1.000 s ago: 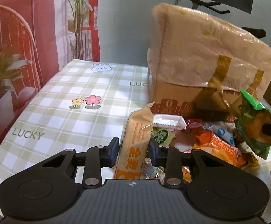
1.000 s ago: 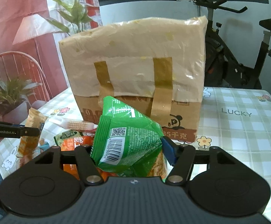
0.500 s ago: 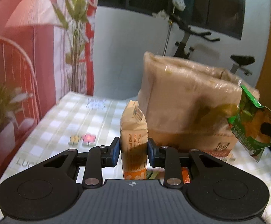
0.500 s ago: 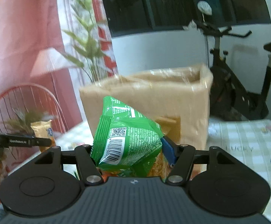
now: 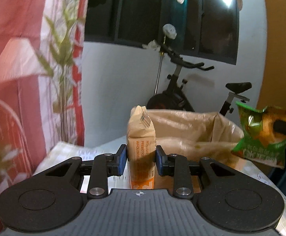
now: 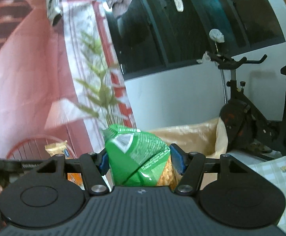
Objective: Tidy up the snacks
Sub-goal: 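Carry both snacks over the paper bag and open both tools to drop them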
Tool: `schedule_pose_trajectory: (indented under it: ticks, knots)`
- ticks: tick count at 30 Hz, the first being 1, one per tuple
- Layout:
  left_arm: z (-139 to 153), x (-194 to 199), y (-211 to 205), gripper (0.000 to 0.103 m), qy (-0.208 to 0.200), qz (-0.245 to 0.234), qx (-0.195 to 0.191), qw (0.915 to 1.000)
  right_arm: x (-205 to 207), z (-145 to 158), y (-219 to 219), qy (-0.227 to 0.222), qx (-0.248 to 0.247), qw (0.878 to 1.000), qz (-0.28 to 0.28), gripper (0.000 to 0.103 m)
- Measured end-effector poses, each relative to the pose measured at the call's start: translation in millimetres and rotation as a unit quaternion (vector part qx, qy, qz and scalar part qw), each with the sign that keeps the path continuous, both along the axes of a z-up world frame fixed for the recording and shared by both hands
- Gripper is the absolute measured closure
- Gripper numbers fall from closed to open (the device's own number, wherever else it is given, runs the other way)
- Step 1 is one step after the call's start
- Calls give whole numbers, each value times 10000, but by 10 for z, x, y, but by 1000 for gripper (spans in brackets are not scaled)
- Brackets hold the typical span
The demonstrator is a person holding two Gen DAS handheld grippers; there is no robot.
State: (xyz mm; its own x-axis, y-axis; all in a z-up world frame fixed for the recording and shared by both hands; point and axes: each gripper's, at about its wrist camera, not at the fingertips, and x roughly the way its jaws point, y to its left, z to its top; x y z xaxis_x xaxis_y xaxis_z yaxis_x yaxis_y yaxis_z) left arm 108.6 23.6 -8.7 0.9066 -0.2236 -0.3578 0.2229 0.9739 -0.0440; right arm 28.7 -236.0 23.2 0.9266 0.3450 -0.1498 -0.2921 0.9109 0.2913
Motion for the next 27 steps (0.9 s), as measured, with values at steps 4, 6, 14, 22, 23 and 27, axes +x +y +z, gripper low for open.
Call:
schedule_pose_trajectory:
  ticks: [4, 6, 14, 22, 23, 27]
  knots:
    - [137, 168, -145, 71, -128, -172, 1, 9998, 136, 174, -99, -204, 180, 9996, -20, 41]
    - [167, 245, -215, 71, -153, -254, -49, 9995, 221, 232, -100, -285, 149, 9995, -24, 41]
    - [301, 787, -556, 73, -105, -495, -211, 9985, 796, 264, -38, -305, -123, 9994, -51, 41]
    - [47, 1532, -813, 79, 353, -232, 33, 9991, 1628, -89, -51, 520, -561, 9958, -493, 40]
    - [18, 1594, -798, 79, 442, -184, 64, 9988, 1701, -152, -34, 697, -663, 9940, -513, 39]
    - [32, 1612, -655, 77, 472, -193, -105, 9986, 1800, -287, 1, 1165, -865, 9880, -522, 31]
